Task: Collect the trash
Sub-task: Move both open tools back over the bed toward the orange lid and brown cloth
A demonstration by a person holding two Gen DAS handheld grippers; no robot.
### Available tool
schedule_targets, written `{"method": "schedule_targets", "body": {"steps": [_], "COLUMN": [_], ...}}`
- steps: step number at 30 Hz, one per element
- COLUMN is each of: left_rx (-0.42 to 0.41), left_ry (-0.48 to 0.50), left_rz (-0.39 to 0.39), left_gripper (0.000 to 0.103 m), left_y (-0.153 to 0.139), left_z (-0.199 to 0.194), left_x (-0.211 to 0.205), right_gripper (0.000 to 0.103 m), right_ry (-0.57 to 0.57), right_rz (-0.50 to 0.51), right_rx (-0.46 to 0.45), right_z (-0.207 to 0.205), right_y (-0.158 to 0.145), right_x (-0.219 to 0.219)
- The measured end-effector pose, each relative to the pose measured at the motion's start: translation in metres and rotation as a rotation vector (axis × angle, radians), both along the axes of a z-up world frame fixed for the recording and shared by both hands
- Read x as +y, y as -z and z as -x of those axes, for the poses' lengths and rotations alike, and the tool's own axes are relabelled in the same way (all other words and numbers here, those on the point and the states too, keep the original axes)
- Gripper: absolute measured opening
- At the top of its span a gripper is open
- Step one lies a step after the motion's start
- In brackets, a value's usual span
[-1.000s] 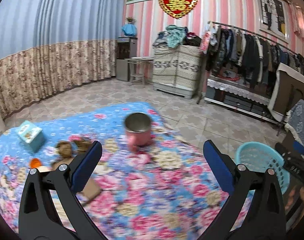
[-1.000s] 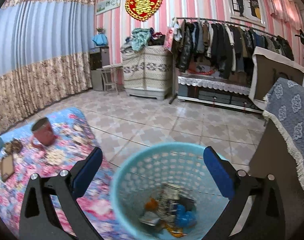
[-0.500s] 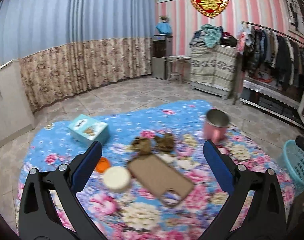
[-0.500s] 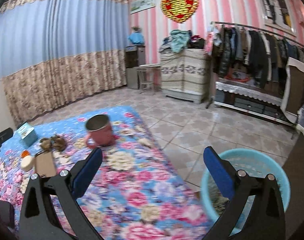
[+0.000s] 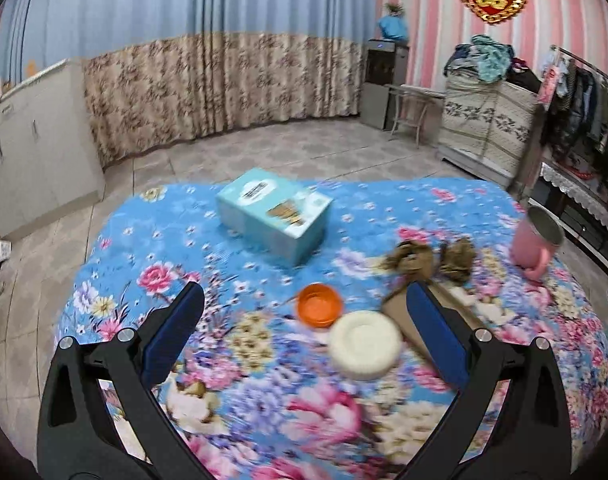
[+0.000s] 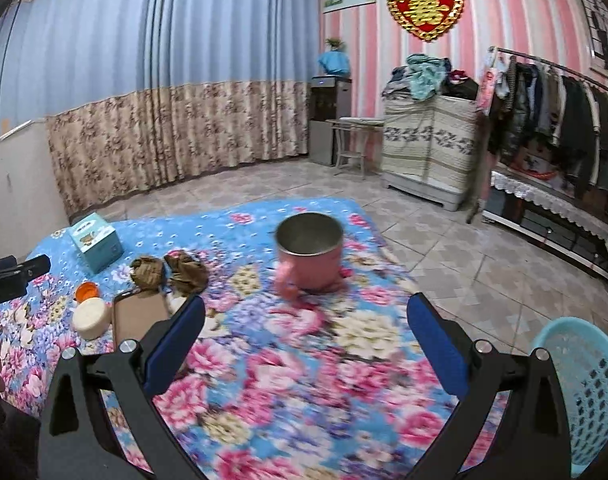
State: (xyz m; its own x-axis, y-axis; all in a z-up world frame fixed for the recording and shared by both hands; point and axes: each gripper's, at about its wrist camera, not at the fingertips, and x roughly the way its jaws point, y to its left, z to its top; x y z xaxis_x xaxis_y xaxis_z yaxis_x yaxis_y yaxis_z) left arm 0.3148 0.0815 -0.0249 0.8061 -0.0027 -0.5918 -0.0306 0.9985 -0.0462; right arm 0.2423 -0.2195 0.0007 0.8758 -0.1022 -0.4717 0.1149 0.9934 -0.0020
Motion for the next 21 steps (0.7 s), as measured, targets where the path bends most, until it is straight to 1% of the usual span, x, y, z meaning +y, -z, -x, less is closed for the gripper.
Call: {"method": "schedule_targets", "body": {"steps": [4, 8, 12, 14, 17, 19, 21], "left_rx": [0.071, 0.088, 0.141, 0.158, 0.2, 0.224, 0.245], "left_ry": [-0.006, 0.014, 0.034, 0.03, 0.009, 0.001, -0.007], "left_rz": [0.024, 0.0, -0.024, -0.011, 0.066, 0.067, 0.041], "left_gripper": [0.098, 0.098, 0.097, 0.097, 0.097, 0.095, 0.093], "left_y": [0.017, 0.025, 0.036, 0.039, 0.045, 0.05, 0.056], "left_z": [-0.013, -0.019, -0.036, -0.046, -0.064, -0.072, -0.077], "left_x": [0.012, 0.005, -0.007, -0.009, -0.005, -0.006, -0.01], "right_gripper": [0.099, 0.099, 0.099, 0.099, 0.099, 0.098, 0.099], "right_ry": [-0.011, -0.007, 0.008, 0.012, 0.013, 0.012, 0.018], "right_rz": [0.008, 0.008, 0.0, -0.004, -0.004, 0.006, 0.021], "right_rx": [0.03, 0.044, 0.06, 0.069, 0.068, 0.064, 0.069], "right_z": [-0.017, -0.021, -0.023, -0.024, -0.023, -0.023, -0.024], "right_y": [0.01, 0.022, 0.029, 0.031, 0.031, 0.032, 0.034], "right_x": [0.012, 0.013, 0.007, 0.004, 0.002, 0.002, 0.002]}}
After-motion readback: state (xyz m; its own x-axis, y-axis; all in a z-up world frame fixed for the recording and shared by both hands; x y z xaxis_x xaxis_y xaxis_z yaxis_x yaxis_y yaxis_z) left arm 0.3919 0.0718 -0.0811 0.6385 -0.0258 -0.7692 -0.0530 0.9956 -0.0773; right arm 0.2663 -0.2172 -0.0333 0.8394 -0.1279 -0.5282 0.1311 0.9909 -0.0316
